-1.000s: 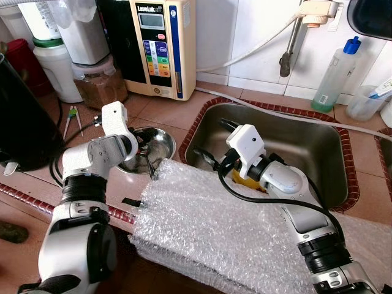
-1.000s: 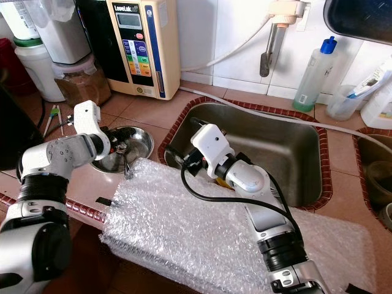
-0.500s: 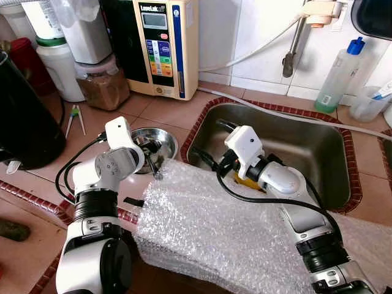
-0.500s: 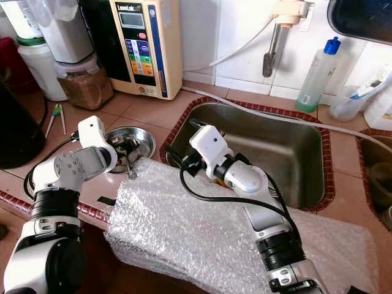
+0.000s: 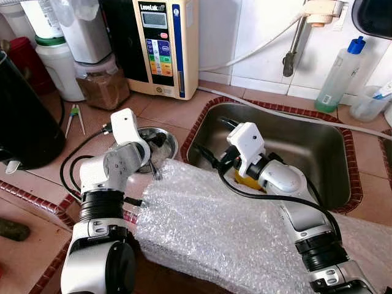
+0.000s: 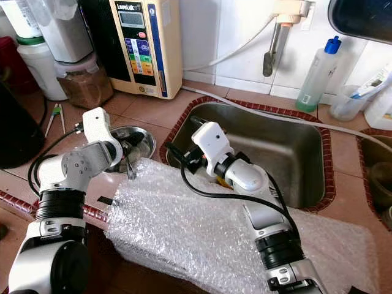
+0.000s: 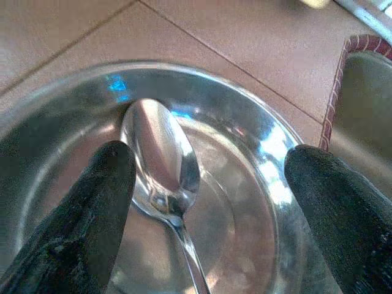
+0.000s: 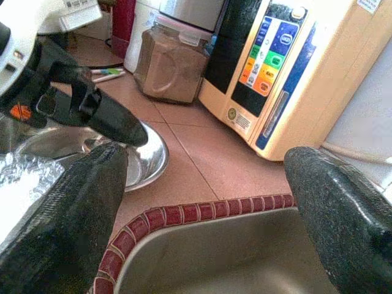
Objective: Kitchen organization
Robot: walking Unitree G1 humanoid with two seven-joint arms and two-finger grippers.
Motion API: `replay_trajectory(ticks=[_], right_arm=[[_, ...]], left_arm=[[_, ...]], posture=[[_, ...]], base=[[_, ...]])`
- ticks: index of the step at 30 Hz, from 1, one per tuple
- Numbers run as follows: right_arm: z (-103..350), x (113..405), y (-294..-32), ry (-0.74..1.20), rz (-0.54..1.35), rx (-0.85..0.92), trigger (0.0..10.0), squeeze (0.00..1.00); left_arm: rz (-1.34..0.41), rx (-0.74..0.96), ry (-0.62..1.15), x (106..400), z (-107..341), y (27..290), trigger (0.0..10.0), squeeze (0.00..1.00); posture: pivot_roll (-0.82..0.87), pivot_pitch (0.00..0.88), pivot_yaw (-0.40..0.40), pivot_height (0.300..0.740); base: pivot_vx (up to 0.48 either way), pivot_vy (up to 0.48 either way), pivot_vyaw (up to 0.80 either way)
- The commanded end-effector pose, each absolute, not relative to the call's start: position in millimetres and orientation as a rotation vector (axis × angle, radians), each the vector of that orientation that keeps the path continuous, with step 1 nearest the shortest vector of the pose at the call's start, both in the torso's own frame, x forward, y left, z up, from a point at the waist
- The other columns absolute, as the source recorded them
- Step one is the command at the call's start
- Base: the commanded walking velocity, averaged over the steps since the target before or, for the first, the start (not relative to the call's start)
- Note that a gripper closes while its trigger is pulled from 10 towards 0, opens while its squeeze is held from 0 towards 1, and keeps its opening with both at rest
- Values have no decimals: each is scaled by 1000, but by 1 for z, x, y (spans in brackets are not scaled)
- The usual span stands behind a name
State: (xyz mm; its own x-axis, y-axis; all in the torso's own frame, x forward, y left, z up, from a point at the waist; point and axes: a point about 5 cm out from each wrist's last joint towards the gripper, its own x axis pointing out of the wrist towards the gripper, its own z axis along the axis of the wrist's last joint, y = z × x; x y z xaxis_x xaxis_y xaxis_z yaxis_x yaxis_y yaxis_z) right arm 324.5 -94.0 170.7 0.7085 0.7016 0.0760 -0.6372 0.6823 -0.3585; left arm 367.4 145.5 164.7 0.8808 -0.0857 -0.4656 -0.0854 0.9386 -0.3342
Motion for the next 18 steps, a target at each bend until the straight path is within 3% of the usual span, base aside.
replay_trajectory(ticks=[1,2,3,14,15,16,18], right_arm=[[172,326,-97,-213,743,-316,10000,0],[172,326,-97,-212,744,-317,10000,0],[172,326,-97,-212,744,-316,10000,0],[173,326,-93,-217,750,-321,10000,0],[172,326,-93,-216,750,-322,10000,0],[172,326,-93,-217,750,-323,10000,0],[173,326,-93,-219,749,-323,10000,0]], left_arm=[[22,-320,490,366,164,149,10000,573],[24,-318,492,365,162,149,10000,396],[14,-353,531,363,155,146,10000,0],[-65,-455,651,356,129,125,10000,0],[-64,-456,654,356,128,125,4510,0],[-70,-466,657,356,126,125,0,0],[-72,-483,665,355,124,126,0,0]], posture=[[-5,0,72,740],[-5,0,72,740],[-6,0,72,740],[-14,0,73,740],[-16,0,75,740],[-17,0,75,740],[-18,0,76,740]], base=[[0,0,0],[0,0,0],[0,0,0],[0,0,0],[0,0,0],[0,0,0],[0,0,0]])
